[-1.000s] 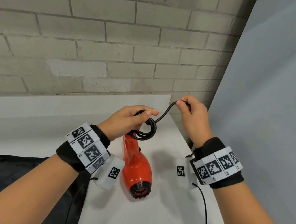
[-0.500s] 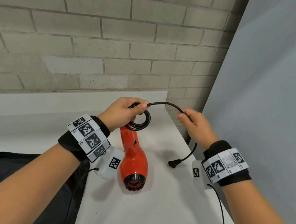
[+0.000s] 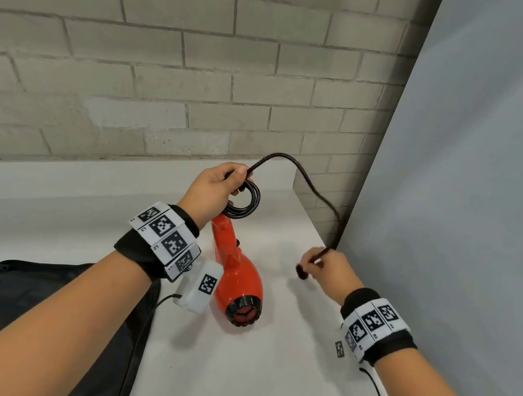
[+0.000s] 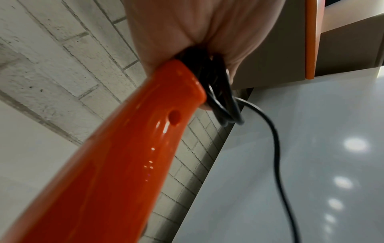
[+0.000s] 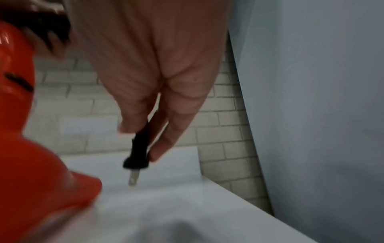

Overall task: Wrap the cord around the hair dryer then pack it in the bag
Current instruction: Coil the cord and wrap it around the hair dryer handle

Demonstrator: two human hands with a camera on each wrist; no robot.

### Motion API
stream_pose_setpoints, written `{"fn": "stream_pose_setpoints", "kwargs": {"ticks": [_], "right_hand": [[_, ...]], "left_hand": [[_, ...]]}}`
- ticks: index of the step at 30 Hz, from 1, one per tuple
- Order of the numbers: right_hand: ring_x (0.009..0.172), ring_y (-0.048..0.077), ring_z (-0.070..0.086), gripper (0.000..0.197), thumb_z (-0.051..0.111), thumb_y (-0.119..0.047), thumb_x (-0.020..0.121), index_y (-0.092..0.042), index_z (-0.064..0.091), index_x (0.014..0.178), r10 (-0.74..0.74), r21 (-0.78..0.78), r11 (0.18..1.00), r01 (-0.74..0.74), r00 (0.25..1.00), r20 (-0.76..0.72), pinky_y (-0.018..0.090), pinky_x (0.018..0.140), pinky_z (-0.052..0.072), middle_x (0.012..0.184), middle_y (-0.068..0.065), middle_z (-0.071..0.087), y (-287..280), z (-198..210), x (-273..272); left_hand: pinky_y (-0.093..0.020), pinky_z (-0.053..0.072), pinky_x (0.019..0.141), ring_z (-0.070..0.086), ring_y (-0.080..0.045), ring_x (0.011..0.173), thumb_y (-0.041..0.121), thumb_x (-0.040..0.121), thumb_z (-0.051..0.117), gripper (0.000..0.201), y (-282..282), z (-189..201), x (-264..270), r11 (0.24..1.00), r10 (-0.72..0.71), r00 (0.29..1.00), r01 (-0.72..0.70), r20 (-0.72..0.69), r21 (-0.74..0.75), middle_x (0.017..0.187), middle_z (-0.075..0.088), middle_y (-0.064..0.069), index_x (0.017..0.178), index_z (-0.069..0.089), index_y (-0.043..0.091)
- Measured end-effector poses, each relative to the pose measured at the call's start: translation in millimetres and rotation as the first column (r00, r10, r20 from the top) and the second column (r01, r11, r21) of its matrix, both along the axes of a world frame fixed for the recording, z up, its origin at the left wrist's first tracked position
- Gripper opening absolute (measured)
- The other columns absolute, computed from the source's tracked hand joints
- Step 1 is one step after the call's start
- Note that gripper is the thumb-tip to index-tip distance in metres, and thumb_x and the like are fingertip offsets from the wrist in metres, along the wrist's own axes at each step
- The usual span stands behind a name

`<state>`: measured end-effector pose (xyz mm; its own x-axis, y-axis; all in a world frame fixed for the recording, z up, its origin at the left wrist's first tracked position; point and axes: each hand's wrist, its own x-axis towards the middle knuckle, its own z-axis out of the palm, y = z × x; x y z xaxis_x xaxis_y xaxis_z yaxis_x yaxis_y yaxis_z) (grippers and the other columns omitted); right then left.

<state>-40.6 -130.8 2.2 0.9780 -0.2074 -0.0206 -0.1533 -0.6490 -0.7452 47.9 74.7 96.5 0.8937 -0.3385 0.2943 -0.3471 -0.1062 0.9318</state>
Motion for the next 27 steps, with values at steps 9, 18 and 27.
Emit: {"fn": "stream_pose_setpoints", "kwargs": {"ticks": [9,18,27], "right_hand": [[0.079,0.014,0.064,0.03,0.063,0.004,0.078,-0.025,0.056,0.077,-0.186,0.45,0.871,-0.196,0.716,0.673,0.022,0.076,0.052,0.08,-0.002,0.062,85,89,-13],[0.074,0.008,0.055,0.008,0.063,-0.001,0.081,-0.006,0.057,0.079,-0.08,0.238,0.967,-0.094,0.773,0.629,0.013,0.07,0.046,0.082,0.008,0.058,96,76,6],[0.06,0.0,0.04,0.01,0.056,0.003,0.084,-0.003,0.049,0.078,-0.081,0.124,0.992,0.003,0.772,0.631,0.008,0.058,0.037,0.068,-0.007,0.04,107,82,13]], "left_hand": [[-0.011,0.041,0.065,0.048,-0.008,0.067,0.024,0.094,0.041,0.019,-3,-8,2,0.999,0.048,0.992,-0.05,0.115,0.013,0.077,0.056,0.006,0.096,0.058,0.016],[-0.005,0.044,0.07,0.059,0.004,0.071,0.025,0.094,0.041,0.021,-8,-9,1,0.999,-0.023,0.996,0.027,0.088,-0.043,0.08,0.061,0.007,0.094,0.06,0.015],[-0.008,0.044,0.075,0.057,0.01,0.069,0.024,0.093,0.045,0.02,-10,-8,0,0.997,-0.071,0.992,0.075,0.104,-0.035,0.079,0.062,0.008,0.095,0.061,0.013]]}}
